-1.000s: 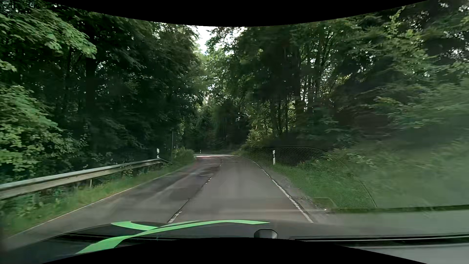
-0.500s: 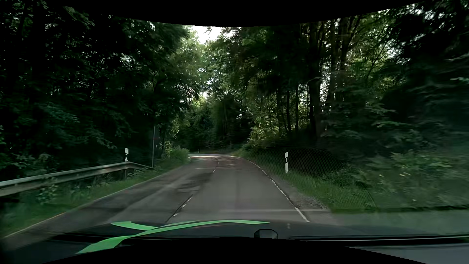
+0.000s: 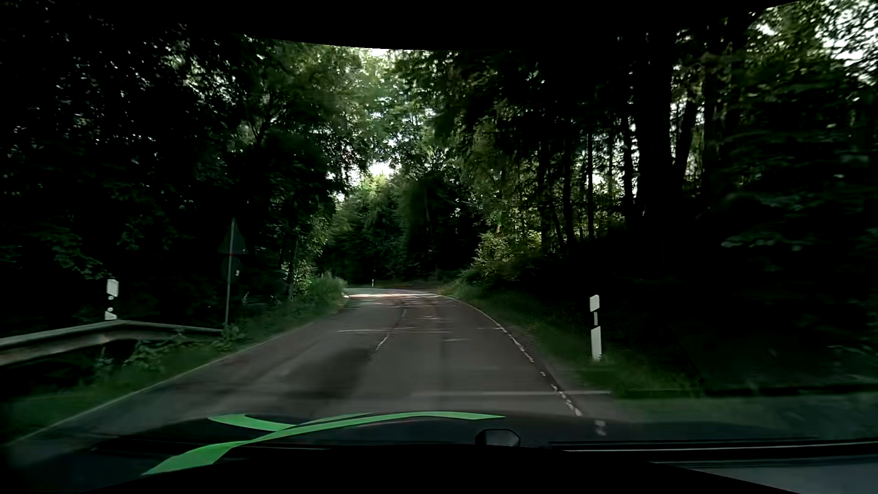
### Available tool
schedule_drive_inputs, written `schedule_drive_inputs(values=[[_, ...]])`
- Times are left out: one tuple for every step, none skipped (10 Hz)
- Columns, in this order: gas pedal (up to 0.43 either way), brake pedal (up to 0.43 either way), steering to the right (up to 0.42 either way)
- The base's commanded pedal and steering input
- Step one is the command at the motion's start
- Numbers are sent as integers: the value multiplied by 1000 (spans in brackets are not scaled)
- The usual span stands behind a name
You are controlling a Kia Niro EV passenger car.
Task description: Follow the waypoints while adhering to traffic rules and regulations
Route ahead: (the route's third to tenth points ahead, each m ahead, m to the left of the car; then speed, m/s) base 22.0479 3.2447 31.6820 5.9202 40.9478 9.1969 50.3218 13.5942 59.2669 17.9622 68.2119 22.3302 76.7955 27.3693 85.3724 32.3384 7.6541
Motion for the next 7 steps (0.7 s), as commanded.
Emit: schedule_drive_inputs(values=[[138, 0, -27], [138, 0, -27], [138, 0, -27], [138, 0, -28], [138, 0, -28], [138, 0, -28], [138, 0, -27]])
